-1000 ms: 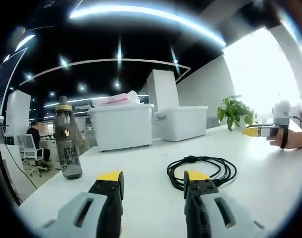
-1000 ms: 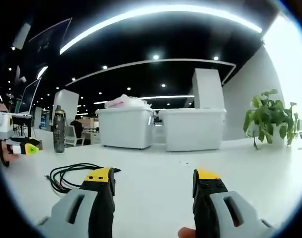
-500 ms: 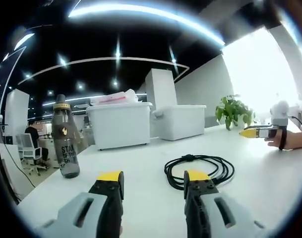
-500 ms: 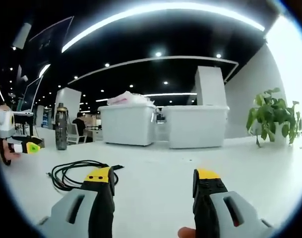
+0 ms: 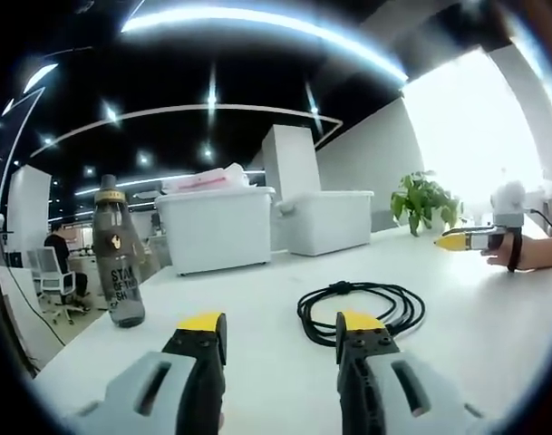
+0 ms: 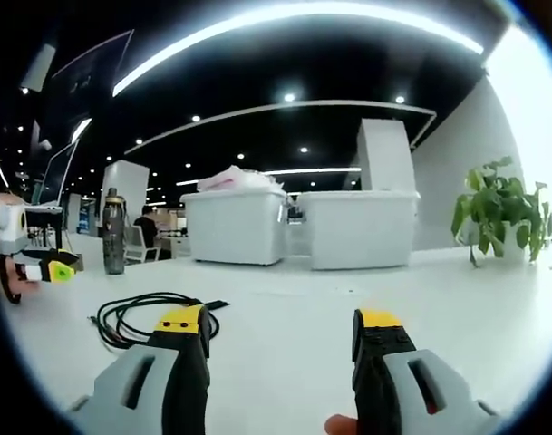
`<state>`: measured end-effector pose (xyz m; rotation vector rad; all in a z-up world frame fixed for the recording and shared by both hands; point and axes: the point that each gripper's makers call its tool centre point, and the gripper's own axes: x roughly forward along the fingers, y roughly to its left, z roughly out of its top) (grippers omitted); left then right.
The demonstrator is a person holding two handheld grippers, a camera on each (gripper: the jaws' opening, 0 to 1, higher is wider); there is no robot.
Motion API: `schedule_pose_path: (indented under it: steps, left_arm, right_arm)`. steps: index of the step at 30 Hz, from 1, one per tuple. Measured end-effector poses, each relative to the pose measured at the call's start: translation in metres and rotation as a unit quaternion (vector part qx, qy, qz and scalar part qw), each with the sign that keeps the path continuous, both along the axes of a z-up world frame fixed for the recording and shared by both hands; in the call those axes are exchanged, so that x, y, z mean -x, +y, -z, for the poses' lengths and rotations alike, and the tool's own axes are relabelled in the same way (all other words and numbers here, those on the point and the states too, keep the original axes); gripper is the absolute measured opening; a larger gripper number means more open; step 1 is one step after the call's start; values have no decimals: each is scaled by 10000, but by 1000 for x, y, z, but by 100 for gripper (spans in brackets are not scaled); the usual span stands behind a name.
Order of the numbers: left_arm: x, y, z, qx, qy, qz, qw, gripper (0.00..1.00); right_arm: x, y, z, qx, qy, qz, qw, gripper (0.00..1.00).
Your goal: Coil the Type-C to USB data cable on the desktop and secure it with Velcro straps.
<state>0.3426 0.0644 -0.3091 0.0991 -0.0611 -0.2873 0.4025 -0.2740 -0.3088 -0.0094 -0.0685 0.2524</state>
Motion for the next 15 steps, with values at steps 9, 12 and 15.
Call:
schedule_pose_path:
  steps: [9, 12, 15]
  left_arm:
    - [-1, -2, 1, -48, -30, -22, 10000, 49]
    - [-1, -3, 2, -68, -20, -12, 10000, 49]
    - [0, -5, 2, -104, -26, 8, 9999, 49]
  right_arm:
    - [1, 7, 0, 19, 16, -135, 9999, 63]
    - [2, 9, 0, 57, 16, -160, 9999, 63]
    - [4, 10, -3, 23, -23, -171, 9998, 63]
